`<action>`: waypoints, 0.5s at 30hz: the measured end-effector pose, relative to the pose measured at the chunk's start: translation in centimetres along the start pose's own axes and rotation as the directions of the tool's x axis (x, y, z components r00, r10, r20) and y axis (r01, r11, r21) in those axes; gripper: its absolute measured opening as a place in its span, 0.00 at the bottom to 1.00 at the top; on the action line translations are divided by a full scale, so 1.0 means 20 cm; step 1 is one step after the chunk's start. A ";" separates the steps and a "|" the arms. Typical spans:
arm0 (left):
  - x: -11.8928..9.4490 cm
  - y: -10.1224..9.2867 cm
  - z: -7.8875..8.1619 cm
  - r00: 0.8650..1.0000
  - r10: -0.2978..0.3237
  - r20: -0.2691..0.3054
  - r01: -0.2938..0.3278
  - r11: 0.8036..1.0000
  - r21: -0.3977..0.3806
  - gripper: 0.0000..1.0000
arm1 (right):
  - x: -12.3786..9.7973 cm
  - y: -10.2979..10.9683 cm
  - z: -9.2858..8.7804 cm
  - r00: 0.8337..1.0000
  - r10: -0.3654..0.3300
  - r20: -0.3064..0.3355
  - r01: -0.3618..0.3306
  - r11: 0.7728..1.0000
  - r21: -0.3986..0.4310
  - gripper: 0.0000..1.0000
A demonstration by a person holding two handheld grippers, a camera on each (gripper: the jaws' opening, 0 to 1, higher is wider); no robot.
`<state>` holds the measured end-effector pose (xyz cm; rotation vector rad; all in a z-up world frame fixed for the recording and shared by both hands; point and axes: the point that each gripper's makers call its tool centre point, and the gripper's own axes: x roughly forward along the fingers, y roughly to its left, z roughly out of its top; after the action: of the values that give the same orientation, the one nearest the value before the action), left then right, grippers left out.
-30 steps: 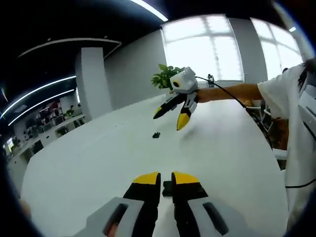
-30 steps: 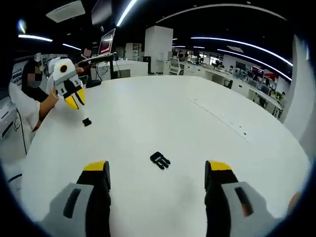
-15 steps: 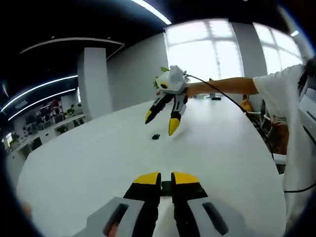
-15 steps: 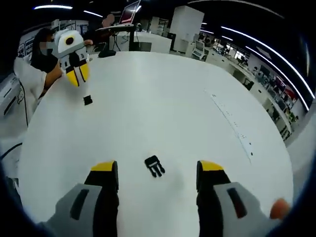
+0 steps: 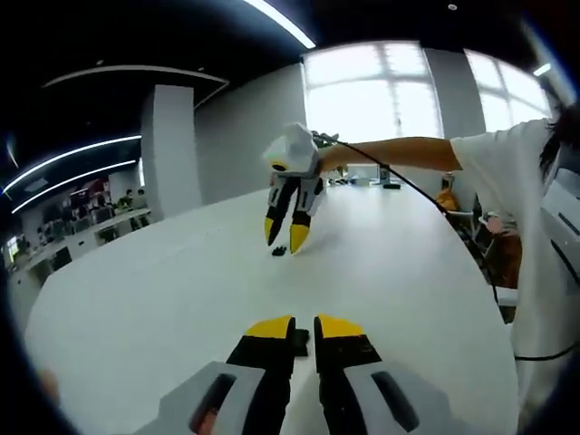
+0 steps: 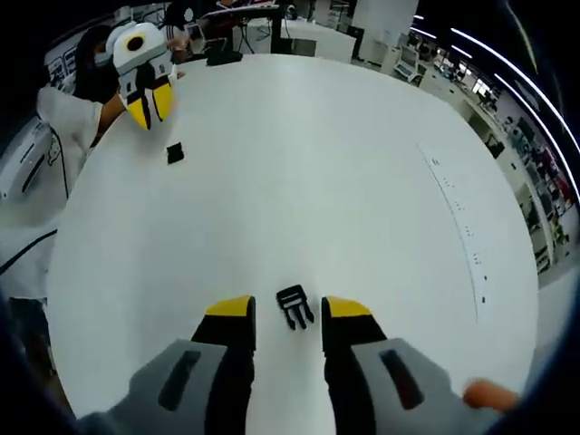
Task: Snap the two parts of the plastic buckle together until the buckle closes and remains connected.
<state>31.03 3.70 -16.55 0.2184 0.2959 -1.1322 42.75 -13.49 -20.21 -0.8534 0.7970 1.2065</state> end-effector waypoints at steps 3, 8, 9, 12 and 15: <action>0.00 -0.01 0.00 1.000 -0.014 0.009 0.014 1.000 -0.015 0.07 | 0.02 0.01 -0.01 0.999 0.020 -0.042 -0.021 1.000 -0.015 0.28; -0.01 -0.04 0.00 0.999 -0.037 0.017 0.038 0.999 -0.025 0.07 | 0.03 -0.02 0.01 0.999 0.015 -0.048 -0.017 0.999 -0.033 0.21; -0.01 -0.04 0.00 0.999 -0.036 0.018 0.037 0.999 -0.026 0.07 | 0.03 -0.02 0.01 0.998 0.023 -0.056 -0.025 0.999 -0.030 0.21; -0.02 -0.04 -0.01 0.999 -0.041 0.021 0.042 0.999 -0.035 0.07 | 0.03 0.00 0.00 0.996 0.045 -0.077 -0.047 0.999 -0.023 0.20; -0.03 -0.04 -0.02 0.999 -0.042 0.025 0.044 0.998 -0.049 0.07 | 0.03 0.00 0.00 0.994 0.057 -0.097 -0.059 0.998 -0.027 0.18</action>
<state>30.13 3.95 -16.69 0.1558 0.3085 -1.1680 42.80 -13.26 -20.80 -0.9238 0.8882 1.2387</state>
